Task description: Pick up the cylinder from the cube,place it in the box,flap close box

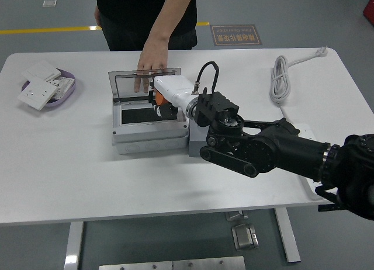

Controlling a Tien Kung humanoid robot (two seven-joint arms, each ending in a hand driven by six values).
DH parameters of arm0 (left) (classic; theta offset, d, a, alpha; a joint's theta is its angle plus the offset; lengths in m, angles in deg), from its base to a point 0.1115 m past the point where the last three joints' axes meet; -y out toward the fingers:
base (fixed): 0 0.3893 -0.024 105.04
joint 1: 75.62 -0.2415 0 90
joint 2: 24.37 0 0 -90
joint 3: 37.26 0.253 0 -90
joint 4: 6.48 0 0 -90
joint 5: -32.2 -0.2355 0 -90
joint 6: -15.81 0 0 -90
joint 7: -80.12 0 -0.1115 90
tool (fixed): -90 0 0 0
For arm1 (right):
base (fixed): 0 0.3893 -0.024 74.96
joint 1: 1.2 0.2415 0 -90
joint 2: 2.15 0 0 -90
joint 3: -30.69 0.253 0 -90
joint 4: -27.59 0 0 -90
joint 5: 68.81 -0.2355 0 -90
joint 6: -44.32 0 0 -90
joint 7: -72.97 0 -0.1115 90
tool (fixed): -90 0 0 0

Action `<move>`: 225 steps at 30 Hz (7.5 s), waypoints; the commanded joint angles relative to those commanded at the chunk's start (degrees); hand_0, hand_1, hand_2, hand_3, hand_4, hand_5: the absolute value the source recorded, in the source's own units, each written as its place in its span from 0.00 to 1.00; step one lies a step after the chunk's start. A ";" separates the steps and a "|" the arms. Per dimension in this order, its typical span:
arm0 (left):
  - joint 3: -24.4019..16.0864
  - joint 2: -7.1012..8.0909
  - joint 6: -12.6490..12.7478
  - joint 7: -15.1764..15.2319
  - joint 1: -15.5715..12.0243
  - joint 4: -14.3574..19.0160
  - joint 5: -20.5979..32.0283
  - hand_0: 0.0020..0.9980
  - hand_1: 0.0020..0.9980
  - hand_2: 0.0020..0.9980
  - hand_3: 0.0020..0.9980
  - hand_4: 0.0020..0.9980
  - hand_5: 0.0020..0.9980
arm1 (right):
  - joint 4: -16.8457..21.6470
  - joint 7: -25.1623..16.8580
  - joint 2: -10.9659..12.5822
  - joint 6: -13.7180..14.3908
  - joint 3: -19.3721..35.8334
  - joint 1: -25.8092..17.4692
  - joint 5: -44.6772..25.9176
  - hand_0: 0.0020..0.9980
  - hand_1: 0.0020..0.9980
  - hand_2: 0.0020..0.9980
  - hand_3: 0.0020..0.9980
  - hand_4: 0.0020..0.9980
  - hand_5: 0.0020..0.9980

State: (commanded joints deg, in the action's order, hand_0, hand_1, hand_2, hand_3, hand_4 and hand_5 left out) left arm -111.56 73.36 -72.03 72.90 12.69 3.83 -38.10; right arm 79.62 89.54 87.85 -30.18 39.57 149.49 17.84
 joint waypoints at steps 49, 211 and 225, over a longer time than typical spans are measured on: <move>-1.19 -0.33 -0.87 -0.47 0.70 0.00 -3.41 0.58 0.61 0.56 0.60 0.64 0.23 | 3.63 -0.13 0.00 -1.35 3.77 -0.20 -0.82 0.82 0.72 0.73 0.81 0.59 0.12; 4.65 -3.59 2.52 0.58 -2.73 0.00 7.40 0.58 0.60 0.56 0.59 0.63 0.23 | 28.48 -31.63 10.17 5.88 68.54 -52.03 -5.99 0.79 0.70 0.67 0.68 0.84 0.21; 4.79 -2.69 2.55 0.71 -2.51 0.00 7.94 0.58 0.60 0.56 0.59 0.63 0.22 | 27.68 -32.26 10.32 6.30 67.39 -51.40 -7.29 0.79 0.70 0.67 0.68 0.84 0.21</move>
State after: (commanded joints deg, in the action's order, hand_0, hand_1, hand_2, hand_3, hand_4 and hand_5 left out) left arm -106.77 70.67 -69.48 73.61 10.18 3.83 -30.16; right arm 107.30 57.28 98.17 -23.89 106.96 98.09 10.55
